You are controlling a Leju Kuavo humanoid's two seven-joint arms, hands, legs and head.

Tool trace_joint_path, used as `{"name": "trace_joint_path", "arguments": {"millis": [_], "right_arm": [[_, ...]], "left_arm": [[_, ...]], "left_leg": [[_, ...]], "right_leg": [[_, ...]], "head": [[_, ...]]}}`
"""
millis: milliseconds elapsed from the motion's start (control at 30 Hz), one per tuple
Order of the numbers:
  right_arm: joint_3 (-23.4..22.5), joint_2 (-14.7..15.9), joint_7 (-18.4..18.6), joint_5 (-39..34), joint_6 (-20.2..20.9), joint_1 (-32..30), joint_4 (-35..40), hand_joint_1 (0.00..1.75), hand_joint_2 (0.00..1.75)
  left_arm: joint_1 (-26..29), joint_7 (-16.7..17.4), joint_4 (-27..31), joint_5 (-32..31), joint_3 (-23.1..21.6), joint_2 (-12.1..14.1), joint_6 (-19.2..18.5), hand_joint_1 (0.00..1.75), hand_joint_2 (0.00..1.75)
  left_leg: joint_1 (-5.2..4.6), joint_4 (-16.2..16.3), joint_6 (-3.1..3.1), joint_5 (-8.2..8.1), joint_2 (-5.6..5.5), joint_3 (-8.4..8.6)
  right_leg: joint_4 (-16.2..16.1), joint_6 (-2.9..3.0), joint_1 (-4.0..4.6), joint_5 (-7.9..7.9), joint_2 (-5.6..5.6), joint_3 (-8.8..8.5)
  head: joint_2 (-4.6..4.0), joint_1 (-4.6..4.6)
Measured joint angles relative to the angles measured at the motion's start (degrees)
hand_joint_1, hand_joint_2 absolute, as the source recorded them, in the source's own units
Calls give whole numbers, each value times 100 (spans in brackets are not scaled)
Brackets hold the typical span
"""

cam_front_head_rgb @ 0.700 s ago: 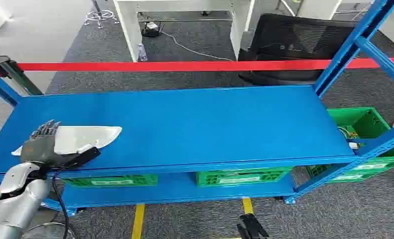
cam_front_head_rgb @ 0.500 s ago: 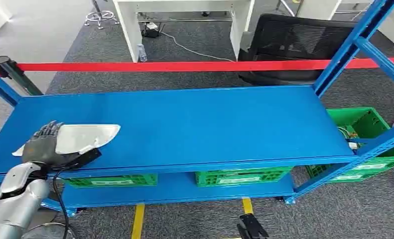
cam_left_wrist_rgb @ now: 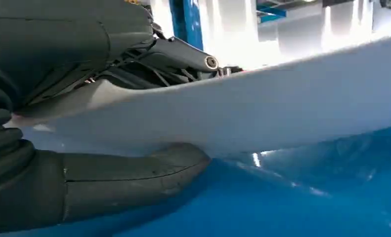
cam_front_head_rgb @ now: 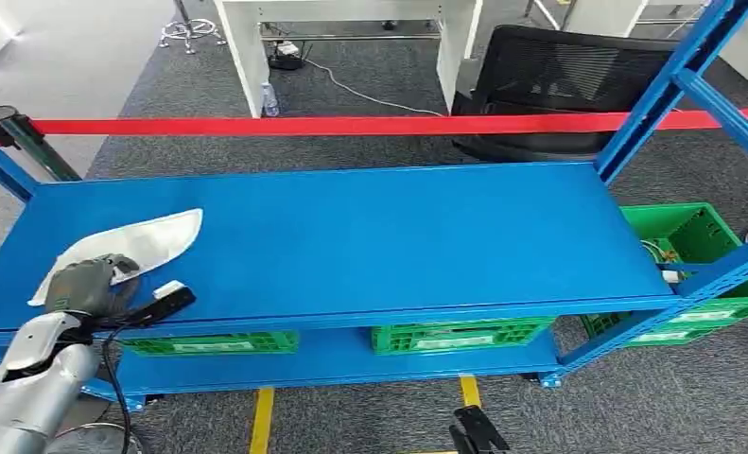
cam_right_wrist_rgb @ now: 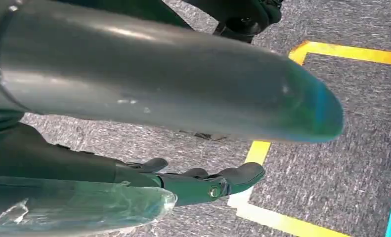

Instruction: Take the parts from the cabinet and place them on the table.

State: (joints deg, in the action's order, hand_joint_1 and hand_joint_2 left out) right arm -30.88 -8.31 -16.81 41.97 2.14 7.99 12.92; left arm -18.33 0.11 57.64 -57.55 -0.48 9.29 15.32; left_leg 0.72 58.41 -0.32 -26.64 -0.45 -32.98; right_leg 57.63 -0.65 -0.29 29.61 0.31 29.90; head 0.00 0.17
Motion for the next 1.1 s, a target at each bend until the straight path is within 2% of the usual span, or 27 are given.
{"name": "trace_joint_path", "arguments": {"millis": [400, 433, 467, 500, 567, 800, 1000, 1033, 1067, 1100], "right_arm": [[0, 0, 0, 0, -2, -1, 0, 0, 0], [0, 0, 0, 0, -4, 0, 0, 0, 0], [0, 0, 0, 0, -11, 0, 0, 0, 0], [0, 0, 0, 0, -15, -1, 0, 0, 0], [0, 0, 0, 0, -20, -2, 0, 0, 0], [-4, 0, -20, -4, -59, -5, 0, 0, 0], [-46, 0, -166, -50, -127, -38, 0, 0, 0], [-55, 0, -201, -72, -140, -44, 0, 0, 0], [-57, -11, -256, -81, -142, -54, 0, 0, 0], [-61, -13, -282, -92, -144, -64, 0, 0, 0]], "left_arm": [[-19, -64, 2, 17, 0, 2, 48, 175, 175], [-16, -107, 2, 31, 0, 2, 85, 164, 175], [-8, -172, 2, 52, 0, 2, 133, 145, 175], [10, -255, 6, 85, 0, 2, 198, 162, 175], [63, -411, 22, 142, 0, 2, 313, 175, 175], [319, -761, 357, 271, -39, -11, 665, 175, 175], [916, -1027, 1275, 452, -162, -188, 861, 175, 175], [1027, -1062, 1454, 452, -229, -225, 876, 175, 175], [1143, -1082, 1669, 452, -295, -262, 887, 175, 175], [1239, -1086, 1824, 450, -354, -300, 909, 175, 175]], "left_leg": [[0, 0, 0, 0, 0, 1], [0, 0, 0, 0, 0, 1], [0, 0, 0, 0, 0, 1], [0, 0, 0, 0, 0, 1], [0, 0, 0, 0, 0, 0], [0, 0, 0, 0, 0, -1], [0, 0, 0, -1, 1, -9], [-3, 2, 4, -4, 1, -12], [-36, 41, 65, -29, -1, -21], [-33, 0, 127, 24, 2, -8]], "right_leg": [[0, 0, 0, 0, -1, -2], [0, 0, 0, 0, -1, -2], [0, 0, 0, 0, -1, -2], [0, 0, 0, 0, 0, -1], [0, 0, 0, 0, -1, 0], [0, 0, 0, 0, 1, 3], [-1, 0, -2, 1, 2, 15], [-3, 0, -5, 0, 3, 17], [-68, -67, -45, -35, 0, 2], [-97, -116, -47, -78, 12, -11]], "head": [[2, 2], [0, 2], [0, 2], [0, 2], [0, 2], [0, 2], [2, 4], [0, 2], [0, 4], [0, -9]]}}
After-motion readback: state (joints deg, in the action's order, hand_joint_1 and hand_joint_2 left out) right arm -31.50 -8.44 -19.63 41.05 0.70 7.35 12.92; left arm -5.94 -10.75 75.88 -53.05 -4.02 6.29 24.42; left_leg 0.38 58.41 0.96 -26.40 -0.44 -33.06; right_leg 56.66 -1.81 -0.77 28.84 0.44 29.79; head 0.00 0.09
